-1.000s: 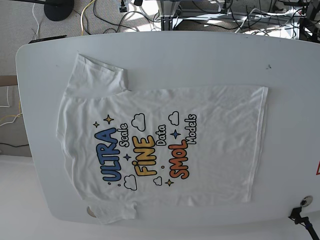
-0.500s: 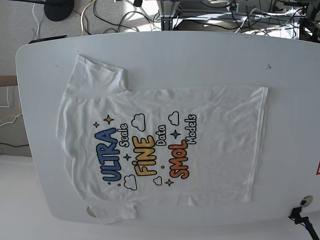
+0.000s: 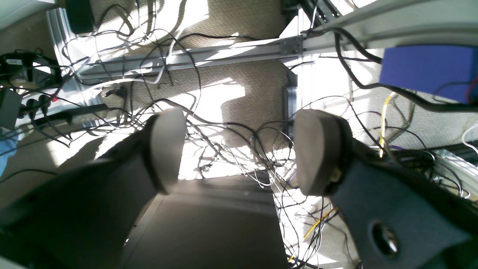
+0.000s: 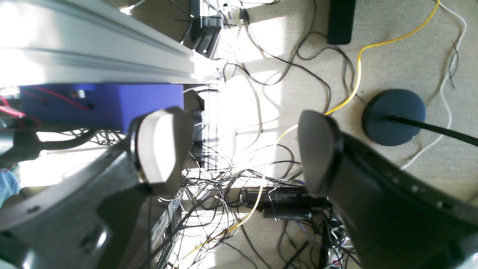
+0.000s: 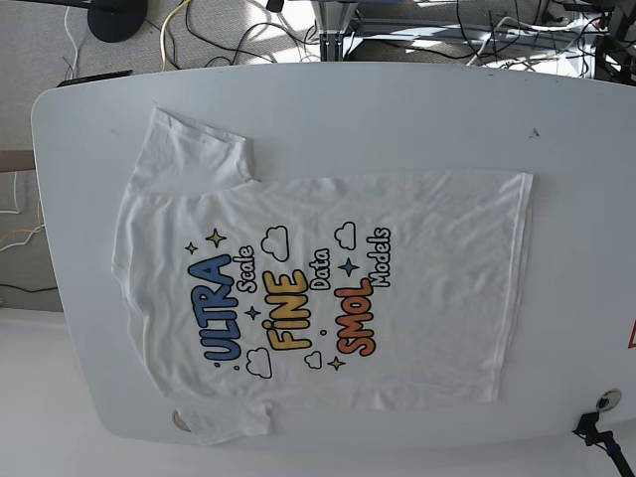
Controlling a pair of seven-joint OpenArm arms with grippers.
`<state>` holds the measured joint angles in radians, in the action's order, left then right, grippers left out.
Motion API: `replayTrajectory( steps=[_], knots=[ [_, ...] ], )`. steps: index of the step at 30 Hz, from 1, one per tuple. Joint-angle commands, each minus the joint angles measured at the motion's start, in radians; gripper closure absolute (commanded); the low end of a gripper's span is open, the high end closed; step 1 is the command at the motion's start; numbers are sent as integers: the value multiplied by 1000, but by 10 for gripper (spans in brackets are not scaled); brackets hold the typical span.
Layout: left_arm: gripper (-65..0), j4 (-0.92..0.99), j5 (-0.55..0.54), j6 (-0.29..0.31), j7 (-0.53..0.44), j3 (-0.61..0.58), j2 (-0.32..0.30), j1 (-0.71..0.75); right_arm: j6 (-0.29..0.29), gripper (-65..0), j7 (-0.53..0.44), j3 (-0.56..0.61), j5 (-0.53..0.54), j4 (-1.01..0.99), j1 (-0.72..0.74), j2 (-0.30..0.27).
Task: Fold the T-shirt properly
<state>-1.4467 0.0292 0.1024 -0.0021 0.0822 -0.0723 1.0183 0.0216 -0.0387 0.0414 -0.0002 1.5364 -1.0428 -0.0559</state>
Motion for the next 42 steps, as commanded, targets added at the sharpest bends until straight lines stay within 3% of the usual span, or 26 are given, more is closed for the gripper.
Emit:
replayTrajectory(
  steps=[1, 13, 15, 20, 23, 31, 36, 42],
  knots=[
    [-422, -50, -1, 0, -20, 1, -1, 40, -4, -448, -14, -2, -5, 82, -46, -3],
    [-420, -412, -2, 1, -20, 75, -1, 139, -12, -448, -14, -10, -8, 474, -215, -17],
    [-420, -452, -10, 29, -20, 93, 1, 136, -12, -448, -20, -19, -4, 477, -212, -14],
    [-420, -497, -162, 110, -20, 170, 1, 72, -5, -448, -22, -44, -1, 482, -127, -12],
    [-420, -501, -194, 155, -20, 204, 2, 20, -4, -448, -40, -45, -1, 482, -69, -15],
    [-420, -497, -211, 164, -60, 242, 2, -140, -4, -448, -71, -73, 13, 479, 92, -9],
    [-422, -486, -294, 164, -40, 247, 1, -260, -4, -448, -28, -100, 220, 479, 198, -31],
    [-422, -480, -484, 165, 221, 368, 1, -416, -1, -448, 64, -239, 530, 477, 264, -38]
  ],
)
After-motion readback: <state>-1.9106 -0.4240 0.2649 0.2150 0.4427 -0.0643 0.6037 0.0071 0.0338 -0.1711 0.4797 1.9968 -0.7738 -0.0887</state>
